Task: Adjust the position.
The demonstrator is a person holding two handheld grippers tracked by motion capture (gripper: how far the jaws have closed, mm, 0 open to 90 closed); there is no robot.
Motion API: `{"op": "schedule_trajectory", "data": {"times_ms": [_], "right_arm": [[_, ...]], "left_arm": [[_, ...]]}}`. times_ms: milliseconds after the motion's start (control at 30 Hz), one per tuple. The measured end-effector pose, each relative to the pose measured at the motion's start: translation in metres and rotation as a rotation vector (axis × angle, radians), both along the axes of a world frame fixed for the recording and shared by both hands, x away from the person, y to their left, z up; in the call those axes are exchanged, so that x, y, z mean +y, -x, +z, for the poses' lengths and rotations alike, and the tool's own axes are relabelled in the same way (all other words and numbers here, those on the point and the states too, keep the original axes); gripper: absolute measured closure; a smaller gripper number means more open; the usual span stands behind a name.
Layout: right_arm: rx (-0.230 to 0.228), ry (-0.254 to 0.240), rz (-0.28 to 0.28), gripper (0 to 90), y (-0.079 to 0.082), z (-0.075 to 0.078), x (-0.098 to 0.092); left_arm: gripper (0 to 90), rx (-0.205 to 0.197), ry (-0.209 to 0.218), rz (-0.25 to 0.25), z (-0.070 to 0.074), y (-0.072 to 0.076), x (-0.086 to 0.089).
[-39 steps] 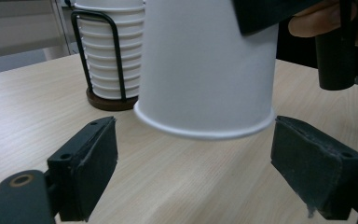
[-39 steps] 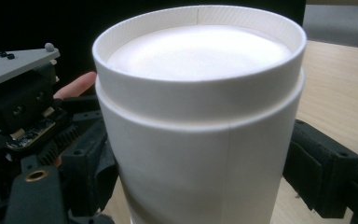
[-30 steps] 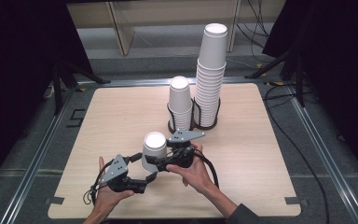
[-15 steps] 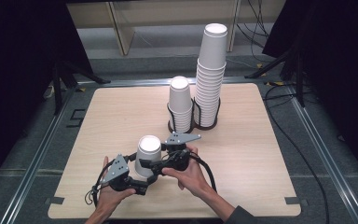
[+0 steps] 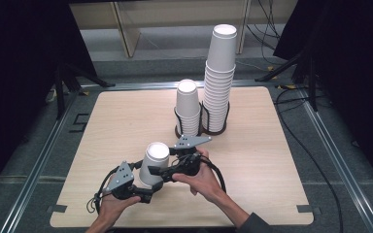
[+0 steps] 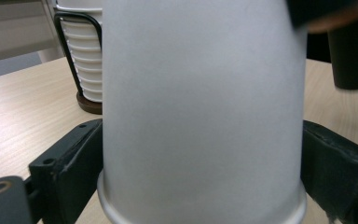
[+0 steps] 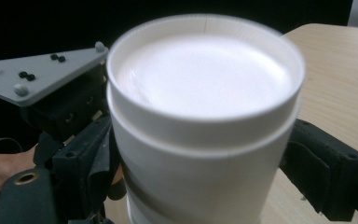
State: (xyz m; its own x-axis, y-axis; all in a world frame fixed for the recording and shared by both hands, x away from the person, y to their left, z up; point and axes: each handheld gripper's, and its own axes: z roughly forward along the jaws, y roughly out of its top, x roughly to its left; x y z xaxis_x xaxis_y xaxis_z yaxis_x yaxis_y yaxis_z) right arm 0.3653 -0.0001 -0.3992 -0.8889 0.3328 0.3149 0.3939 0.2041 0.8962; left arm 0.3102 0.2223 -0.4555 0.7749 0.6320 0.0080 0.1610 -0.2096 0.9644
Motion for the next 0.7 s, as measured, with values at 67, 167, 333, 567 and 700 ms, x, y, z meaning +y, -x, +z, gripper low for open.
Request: {"op": "schedule_trajectory", "data": {"times_ms": [67,167,333,567,700], "right_arm": [[-0.011,0.019,-0.004,15.6,0.0,0.003,-0.002],[-0.017,0.033,-0.002,15.6,0.001,0.011,-0.005],[-0.04,0.067,0.013,17.2,0.001,0.019,-0.01],[0.005,0.066,0.045,24.3,-0.001,0.018,-0.011],[0.02,0.061,0.049,25.6,-0.002,0.018,-0.014]], "left_arm": [[7.1,-0.008,-0.024,-0.005,0.0,0.002,0.0],[7.2,-0.028,-0.076,-0.022,0.001,0.004,-0.002],[7.3,-0.038,-0.112,-0.029,0.0,0.008,-0.005],[7.3,-0.047,-0.155,-0.051,0.0,0.011,-0.006],[6.1,-0.047,-0.13,-0.069,0.0,0.011,-0.005]]}}
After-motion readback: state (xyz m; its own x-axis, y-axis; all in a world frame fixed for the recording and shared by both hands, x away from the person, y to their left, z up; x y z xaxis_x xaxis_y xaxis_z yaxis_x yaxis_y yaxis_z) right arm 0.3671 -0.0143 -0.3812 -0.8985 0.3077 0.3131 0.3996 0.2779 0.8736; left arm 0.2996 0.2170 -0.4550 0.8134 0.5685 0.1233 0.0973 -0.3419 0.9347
